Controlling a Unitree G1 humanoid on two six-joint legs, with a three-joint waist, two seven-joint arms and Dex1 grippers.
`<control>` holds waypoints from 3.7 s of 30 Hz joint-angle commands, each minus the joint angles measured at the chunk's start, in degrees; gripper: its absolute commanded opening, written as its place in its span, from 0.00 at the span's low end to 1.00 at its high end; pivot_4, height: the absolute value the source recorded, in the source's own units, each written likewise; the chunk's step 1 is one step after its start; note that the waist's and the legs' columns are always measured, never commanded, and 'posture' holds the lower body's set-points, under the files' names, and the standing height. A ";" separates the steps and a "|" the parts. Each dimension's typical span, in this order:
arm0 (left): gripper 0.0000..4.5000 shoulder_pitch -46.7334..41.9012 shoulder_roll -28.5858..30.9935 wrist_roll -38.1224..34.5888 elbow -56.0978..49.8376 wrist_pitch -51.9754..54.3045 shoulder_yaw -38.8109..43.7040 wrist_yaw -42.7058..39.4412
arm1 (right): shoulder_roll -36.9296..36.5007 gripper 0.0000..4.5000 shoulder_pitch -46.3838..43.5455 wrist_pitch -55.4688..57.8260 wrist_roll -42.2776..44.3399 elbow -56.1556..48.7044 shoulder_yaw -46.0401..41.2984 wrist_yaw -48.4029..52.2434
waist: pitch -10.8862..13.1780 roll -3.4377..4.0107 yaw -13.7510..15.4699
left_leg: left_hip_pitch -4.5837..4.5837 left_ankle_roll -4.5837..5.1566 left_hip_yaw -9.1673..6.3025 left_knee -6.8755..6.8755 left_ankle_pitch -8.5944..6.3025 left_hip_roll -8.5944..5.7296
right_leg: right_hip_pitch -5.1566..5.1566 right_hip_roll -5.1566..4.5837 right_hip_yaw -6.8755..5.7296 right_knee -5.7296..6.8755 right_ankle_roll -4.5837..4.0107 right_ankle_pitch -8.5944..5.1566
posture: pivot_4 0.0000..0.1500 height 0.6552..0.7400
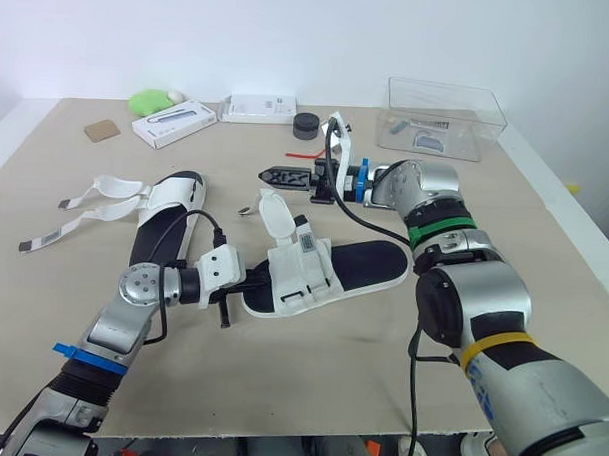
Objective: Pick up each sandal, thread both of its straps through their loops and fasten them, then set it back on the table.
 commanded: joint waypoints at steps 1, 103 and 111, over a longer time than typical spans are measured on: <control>0.00 1.04 0.58 0.50 -0.80 0.68 -0.40 -0.15 | 0.79 0.99 0.00 1.53 -0.78 -0.84 1.88 2.87 | 0.00 0.00 -0.01 | 0.00 0.00 0.01 0.00 0.00 0.00 | 0.00 0.00 0.00 0.00 0.00 0.00 | 1.00 1.00; 0.00 -0.76 -0.30 -1.18 0.93 1.95 -0.79 -2.30 | -29.23 0.99 21.55 -114.73 -11.40 -24.71 37.64 5.79 | -0.05 0.04 0.36 | 0.47 -0.14 0.02 0.04 0.11 0.02 | 0.42 0.02 0.05 0.04 -0.08 0.06 | 1.00 1.00; 0.00 -0.95 -0.44 -1.03 1.11 2.09 -1.12 -2.85 | -40.55 0.99 38.63 -73.91 8.50 -54.40 29.67 4.42 | -0.05 0.06 1.14 | 0.50 -0.08 0.05 0.05 0.09 0.07 | 0.42 0.07 0.13 0.03 -0.08 0.05 | 1.00 1.00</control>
